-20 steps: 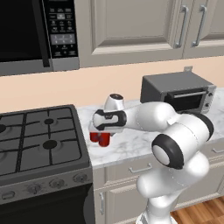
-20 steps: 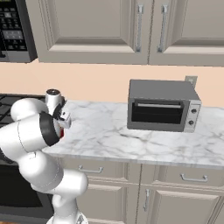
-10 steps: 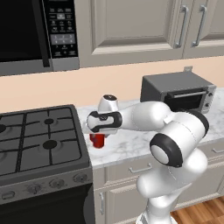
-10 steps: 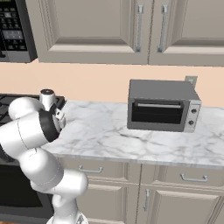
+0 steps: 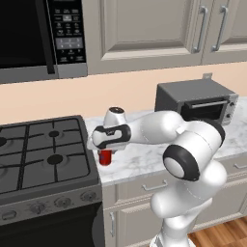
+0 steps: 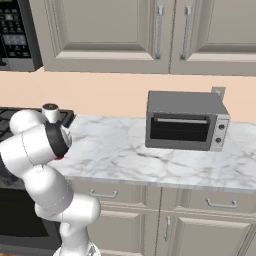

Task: Four empty soda cans are scattered around the kitchen. Gather all the cans and cluster them next to the stove for recycling.

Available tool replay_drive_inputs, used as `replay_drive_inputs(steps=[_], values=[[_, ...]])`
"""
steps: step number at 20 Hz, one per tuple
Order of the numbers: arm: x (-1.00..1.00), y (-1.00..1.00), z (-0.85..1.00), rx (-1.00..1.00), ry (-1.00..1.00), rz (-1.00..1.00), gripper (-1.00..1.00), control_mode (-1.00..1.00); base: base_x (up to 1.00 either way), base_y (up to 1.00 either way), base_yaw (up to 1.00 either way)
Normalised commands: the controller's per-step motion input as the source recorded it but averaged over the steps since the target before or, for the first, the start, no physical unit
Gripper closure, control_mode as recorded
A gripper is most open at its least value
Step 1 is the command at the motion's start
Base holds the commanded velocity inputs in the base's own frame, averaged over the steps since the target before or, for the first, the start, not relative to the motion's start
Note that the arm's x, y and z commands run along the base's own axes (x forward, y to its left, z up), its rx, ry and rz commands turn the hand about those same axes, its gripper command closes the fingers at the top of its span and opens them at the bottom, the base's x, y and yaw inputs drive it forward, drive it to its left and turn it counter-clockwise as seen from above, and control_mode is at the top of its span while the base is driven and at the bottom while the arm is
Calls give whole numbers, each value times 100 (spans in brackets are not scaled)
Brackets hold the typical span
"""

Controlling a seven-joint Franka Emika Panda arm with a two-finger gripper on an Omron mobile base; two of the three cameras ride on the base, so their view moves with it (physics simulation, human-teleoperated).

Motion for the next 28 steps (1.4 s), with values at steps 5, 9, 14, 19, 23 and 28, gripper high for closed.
replay_drive_inputs(steps=[5,9,14,19,23,28], values=[[0,0,-29,0,0,0,100,-100,0,0,0],[-2,1,-2,0,2,0,100,-100,0,0,0],[0,0,0,0,0,0,100,-100,0,0,0],[0,0,0,0,0,0,-100,-100,0,0,0],[0,0,0,0,0,0,-100,-100,0,0,0],[-1,-9,0,-1,0,0,-100,-100,0,0,0]])
